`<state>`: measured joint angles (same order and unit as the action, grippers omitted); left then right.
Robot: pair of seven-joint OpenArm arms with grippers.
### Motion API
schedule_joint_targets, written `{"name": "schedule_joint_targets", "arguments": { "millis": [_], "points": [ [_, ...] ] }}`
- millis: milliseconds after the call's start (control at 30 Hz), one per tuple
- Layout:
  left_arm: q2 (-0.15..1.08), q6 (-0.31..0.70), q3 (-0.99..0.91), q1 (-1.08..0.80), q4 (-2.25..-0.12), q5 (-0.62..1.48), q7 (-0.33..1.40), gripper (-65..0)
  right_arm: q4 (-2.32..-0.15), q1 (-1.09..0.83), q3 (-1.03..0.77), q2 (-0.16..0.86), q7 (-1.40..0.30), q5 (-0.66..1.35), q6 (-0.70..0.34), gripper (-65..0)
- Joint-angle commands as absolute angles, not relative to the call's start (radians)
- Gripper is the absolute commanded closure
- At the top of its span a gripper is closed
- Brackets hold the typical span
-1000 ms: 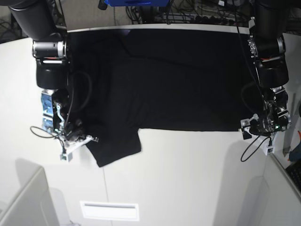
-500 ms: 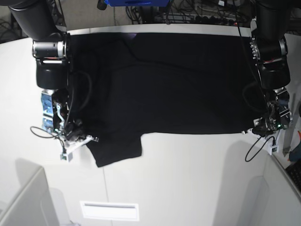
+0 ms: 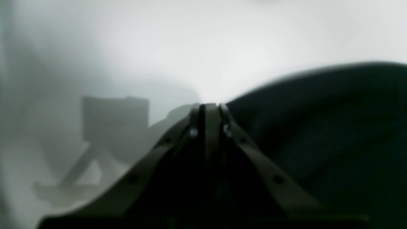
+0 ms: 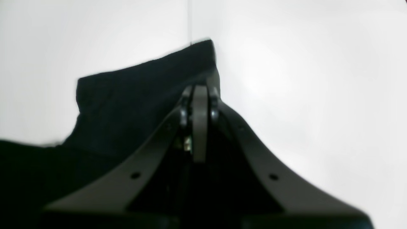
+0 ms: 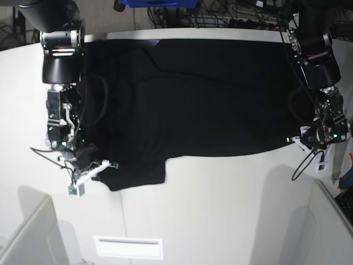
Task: Fold the T-shirt properly
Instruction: 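Fold the hem up onto the shoulders with both grippers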
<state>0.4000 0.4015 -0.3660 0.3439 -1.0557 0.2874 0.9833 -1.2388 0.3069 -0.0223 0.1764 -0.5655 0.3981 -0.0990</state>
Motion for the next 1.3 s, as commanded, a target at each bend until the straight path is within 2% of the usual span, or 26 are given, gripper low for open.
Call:
{"name": "schedule_joint_targets", "arguments": {
  "millis": [0, 233, 500, 600, 867, 1067, 1267],
  "points": [
    [0.421, 0.418, -0.386, 0.363, -1.116, 0.300, 0.984, 0.0, -1.282, 0.321, -0.027, 0.186, -0.558, 0.407, -0.101, 0.0],
    [0.418, 0.432, -0.449, 0.243, -1.406, 0.300, 1.141, 0.0, -1.501, 0.196, -0.059, 0.186, -0.645, 0.407, -0.101, 0.0],
    [0.406, 0.568, -0.591, 0.124, -1.639, 0.300, 1.254, 0.0, -1.741, 0.035, -0.193, 0.179, -0.756, 0.409, -0.101, 0.0],
    [0.410, 0.590, -0.602, 0.076, -1.666, 0.300, 1.256, 0.0, -1.825, -0.027, -0.236, 0.171, -0.802, 0.444, -0.101, 0.0],
    [0.412, 0.674, -0.607, -0.035, -1.705, 0.300, 1.254, 0.0, -1.954, -0.240, -0.351, 0.170, -0.863, 0.722, -0.101, 0.0],
    [0.414, 0.690, -0.601, -0.156, -1.811, 0.300, 1.254, 0.0, -1.968, -0.364, -0.352, 0.166, -0.860, 0.754, -0.101, 0.0],
    [0.415, 0.698, -0.601, -0.226, -1.814, 0.289, 1.250, 0.0, -2.018, -0.466, -0.352, 0.134, -0.860, 0.785, -0.101, 0.0]
  ]
}}
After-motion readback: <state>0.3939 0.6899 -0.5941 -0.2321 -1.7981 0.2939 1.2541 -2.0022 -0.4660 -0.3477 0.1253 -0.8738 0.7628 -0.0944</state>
